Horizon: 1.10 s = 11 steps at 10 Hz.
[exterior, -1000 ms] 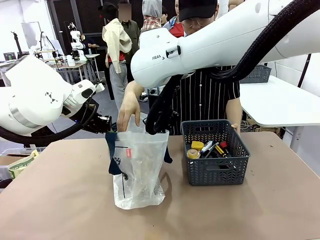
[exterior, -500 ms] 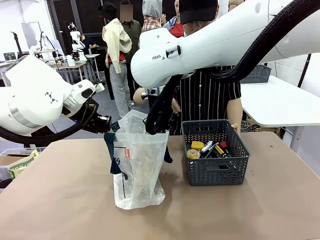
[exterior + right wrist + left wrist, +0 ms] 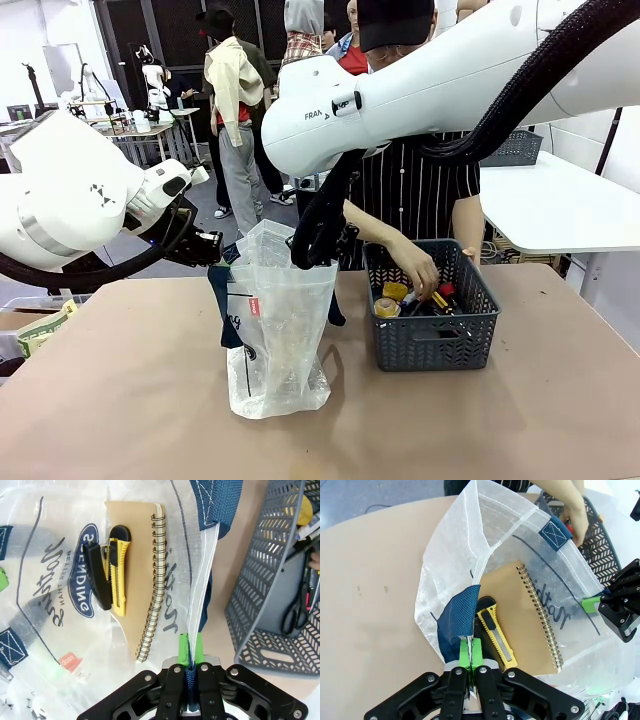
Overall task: Transfer purchased items from the store into the shopping bag.
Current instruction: Move the Reusable shopping bag to the right side of the table.
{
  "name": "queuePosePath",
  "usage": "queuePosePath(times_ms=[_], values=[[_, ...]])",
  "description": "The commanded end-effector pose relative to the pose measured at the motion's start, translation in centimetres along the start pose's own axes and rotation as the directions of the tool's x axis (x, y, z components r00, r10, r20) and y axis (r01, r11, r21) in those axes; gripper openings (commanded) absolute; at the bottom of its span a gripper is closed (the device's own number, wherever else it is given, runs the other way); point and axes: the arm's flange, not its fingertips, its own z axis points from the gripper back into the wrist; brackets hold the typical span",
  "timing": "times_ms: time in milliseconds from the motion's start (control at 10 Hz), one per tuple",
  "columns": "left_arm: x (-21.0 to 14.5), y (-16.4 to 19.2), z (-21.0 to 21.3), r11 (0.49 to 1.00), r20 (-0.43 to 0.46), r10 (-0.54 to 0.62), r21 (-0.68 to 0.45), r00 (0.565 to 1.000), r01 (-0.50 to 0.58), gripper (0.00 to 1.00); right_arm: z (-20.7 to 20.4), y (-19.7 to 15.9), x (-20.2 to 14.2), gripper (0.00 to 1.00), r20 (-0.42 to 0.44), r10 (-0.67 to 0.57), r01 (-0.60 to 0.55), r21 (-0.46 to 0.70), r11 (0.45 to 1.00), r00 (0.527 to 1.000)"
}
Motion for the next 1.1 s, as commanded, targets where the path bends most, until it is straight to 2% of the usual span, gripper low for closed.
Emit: queuePosePath(times_ms=[0,1000], values=[[0.03,0.2,0.02,1.0,0.005,0.013,-0.014,1.0,-0.013,0.0,0.03,-0.25,-0.24,0.0,0.0,0.002,-0.002,-0.001,1.0,1.0],[0.03,0.2,0.02,1.0,0.005,0.013,-0.014,1.0,-0.013,0.0,0.03,-0.25,-0.24,0.0,0.0,0.002,-0.002,-0.001,1.0,1.0]])
